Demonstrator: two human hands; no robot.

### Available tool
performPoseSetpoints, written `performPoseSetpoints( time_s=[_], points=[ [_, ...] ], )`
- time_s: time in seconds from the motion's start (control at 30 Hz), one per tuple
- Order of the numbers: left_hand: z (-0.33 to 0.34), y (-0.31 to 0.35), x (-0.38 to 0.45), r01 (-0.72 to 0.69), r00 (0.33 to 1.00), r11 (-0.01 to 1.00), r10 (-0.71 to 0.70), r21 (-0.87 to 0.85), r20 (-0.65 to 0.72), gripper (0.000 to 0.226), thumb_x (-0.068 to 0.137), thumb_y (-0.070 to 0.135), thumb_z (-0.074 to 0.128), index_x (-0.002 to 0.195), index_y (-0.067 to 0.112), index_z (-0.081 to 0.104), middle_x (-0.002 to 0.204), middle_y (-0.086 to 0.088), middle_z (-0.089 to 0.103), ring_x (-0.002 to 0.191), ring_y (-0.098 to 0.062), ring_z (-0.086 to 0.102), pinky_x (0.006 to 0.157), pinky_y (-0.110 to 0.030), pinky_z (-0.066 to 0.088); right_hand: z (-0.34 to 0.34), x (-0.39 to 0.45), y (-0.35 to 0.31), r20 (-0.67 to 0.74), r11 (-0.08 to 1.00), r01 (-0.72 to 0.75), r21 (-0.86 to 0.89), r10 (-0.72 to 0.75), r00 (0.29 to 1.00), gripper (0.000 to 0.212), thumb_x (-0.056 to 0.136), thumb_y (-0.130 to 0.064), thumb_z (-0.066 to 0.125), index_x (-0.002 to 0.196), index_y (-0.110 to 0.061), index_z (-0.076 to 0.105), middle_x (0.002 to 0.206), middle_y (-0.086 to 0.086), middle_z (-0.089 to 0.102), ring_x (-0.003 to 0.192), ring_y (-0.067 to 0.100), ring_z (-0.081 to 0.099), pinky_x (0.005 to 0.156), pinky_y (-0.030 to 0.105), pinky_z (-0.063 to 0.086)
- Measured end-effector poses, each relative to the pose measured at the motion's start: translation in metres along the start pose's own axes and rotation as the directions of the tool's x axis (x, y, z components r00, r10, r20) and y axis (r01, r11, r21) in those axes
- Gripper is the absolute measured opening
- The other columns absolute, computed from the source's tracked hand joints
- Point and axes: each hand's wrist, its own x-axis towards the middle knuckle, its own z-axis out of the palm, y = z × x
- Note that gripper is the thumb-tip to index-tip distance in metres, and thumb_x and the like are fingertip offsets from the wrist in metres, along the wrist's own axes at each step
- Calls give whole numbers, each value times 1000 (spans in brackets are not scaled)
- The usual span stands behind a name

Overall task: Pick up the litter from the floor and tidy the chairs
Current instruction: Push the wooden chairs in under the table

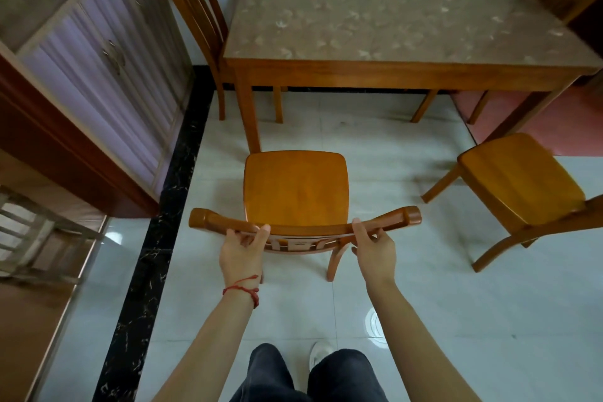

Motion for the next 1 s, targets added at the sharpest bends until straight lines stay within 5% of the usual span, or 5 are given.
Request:
performPoseSetpoints(
  time_s=[0.17, 0.57, 0.73, 1.0],
  points=[
    [15, 2, 1, 46, 993, 999, -49, -30, -109, 30, 78, 22, 73, 93, 3, 56, 90, -7, 61, 83, -18, 54, 77, -26, 37, 13, 11, 7, -62, 999, -31, 39, 33, 998, 28, 84, -36, 61, 95, -11, 60, 90, 5, 68, 86, 24, 64, 84, 45, 52],
    [7, -3, 25, -52, 995, 998, 50, -22, -90, 32, 76, 21, 74, 94, -1, 58, 96, -16, 68, 88, -24, 62, 78, -23, 39, 29, 15, 4, -130, 1000, 8, 10, -6, 991, 24, 85, -35, 60, 93, -12, 60, 81, 1, 68, 77, 19, 65, 70, 28, 48],
    [2, -1, 46, -91, 993, 996, 90, -12, -71, 31, 77, 22, 73, 93, 0, 58, 93, -13, 68, 81, -15, 57, 63, -5, 33, 43, 16, -3, -174, 1000, 21, 15, -18, 985, 23, 85, -33, 60, 95, -12, 59, 78, 2, 67, 71, 16, 64, 61, 22, 43],
    [16, 18, 84, -126, 991, 991, 124, -37, -48, 30, 76, 18, 74, 91, -1, 58, 83, -6, 64, 69, -8, 56, 56, 1, 37, 61, 43, -22, -236, 1000, 24, 11, -21, 971, 26, 83, -37, 61, 91, -12, 59, 75, 1, 68, 68, 20, 64, 73, 40, 54]
  ],
)
